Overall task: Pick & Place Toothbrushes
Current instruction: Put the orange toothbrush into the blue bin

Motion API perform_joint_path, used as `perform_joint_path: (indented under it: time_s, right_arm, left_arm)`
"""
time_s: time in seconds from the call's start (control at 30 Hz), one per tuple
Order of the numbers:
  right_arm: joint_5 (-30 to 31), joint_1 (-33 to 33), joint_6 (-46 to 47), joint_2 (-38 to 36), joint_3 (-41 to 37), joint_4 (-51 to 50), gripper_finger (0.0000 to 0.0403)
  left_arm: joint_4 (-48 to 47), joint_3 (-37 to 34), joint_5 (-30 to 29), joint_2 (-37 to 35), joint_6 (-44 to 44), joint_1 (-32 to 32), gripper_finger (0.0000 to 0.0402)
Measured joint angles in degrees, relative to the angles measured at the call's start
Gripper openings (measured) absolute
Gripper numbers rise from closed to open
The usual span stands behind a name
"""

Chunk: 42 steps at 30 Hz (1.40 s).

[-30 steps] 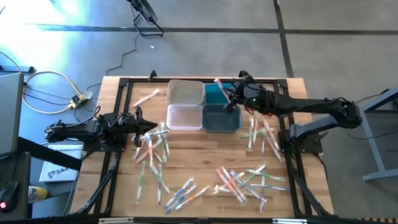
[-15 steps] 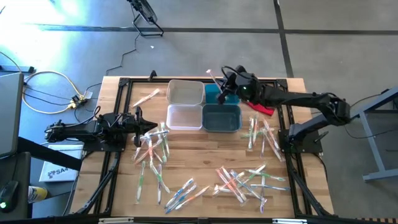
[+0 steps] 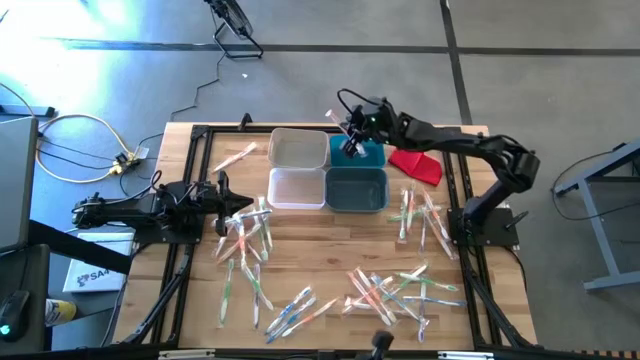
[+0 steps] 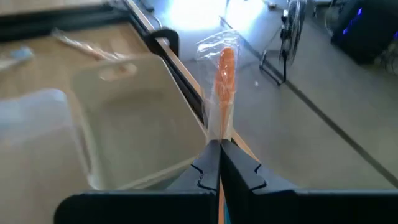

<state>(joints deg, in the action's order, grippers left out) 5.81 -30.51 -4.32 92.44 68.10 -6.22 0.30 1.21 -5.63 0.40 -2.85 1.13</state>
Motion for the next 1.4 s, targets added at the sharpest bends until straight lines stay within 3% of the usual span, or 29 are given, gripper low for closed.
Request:
perform_joint_path:
  time_s: [0.17, 0.33, 0.63, 1.4]
  right_arm:
    - [-0.55, -2.65, -0.04, 2.49, 0.0, -0.64, 0.0002]
    - [-4.84, -4.53, -0.04, 4.21, 0.0, -0.94, 0.0002]
    - [-5.01, -5.52, -3.39, 7.48, 0.0, -3.54, 0.0002]
    - [-10.89, -6.02, -7.88, 8.4, 0.0, -6.53, 0.0002]
  left_arm:
    - [-0.01, 0.0, 0.0, 0.0, 0.0, 0.0, 0.001]
    - [-0.01, 0.0, 0.0, -0.02, 0.0, -0.02, 0.001]
    - [-0.07, 0.0, 0.04, -0.02, 0.0, -0.01, 0.001]
    - [-0.15, 0.0, 0.07, -0.01, 0.0, -0.01, 0.001]
